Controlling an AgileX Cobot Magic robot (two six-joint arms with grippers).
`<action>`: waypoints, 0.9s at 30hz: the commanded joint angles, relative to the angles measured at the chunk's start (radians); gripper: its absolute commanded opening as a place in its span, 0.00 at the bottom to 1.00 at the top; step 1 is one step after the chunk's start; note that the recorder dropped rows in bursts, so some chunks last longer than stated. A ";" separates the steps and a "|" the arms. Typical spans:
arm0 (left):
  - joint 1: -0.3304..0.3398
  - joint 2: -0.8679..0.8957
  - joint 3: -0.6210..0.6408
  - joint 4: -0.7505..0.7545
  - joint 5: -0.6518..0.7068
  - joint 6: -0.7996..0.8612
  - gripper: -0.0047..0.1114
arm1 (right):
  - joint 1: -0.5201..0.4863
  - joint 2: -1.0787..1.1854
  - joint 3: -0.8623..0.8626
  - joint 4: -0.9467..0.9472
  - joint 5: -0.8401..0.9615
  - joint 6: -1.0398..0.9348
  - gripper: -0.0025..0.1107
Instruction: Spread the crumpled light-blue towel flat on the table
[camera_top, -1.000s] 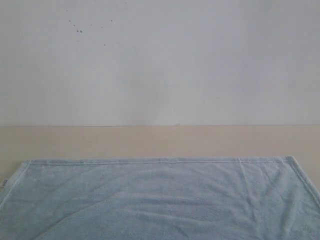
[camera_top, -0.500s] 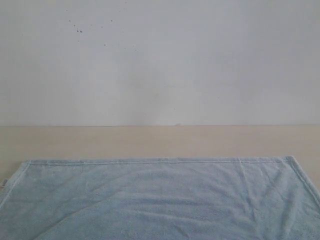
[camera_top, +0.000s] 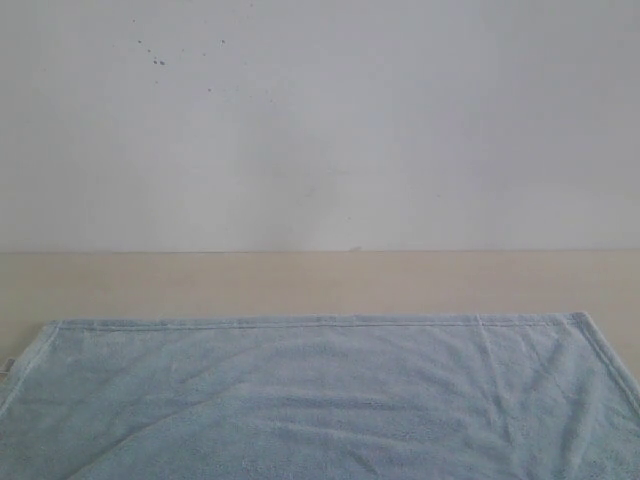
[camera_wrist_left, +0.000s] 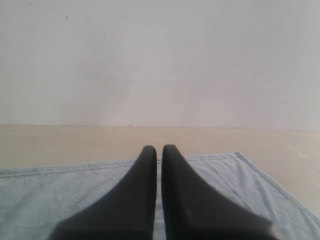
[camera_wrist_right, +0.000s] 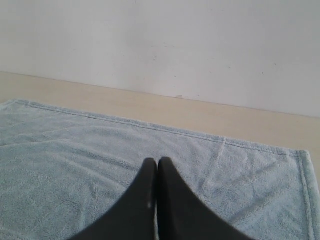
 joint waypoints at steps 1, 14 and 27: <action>-0.002 -0.008 0.002 -0.003 -0.002 -0.002 0.08 | -0.002 -0.005 0.000 -0.006 -0.010 0.002 0.02; -0.002 -0.231 0.004 -0.126 0.067 0.080 0.08 | -0.002 -0.005 0.000 -0.006 -0.010 0.002 0.02; -0.139 -0.287 0.004 -1.154 0.071 1.503 0.08 | -0.002 -0.005 0.000 -0.006 -0.010 0.002 0.02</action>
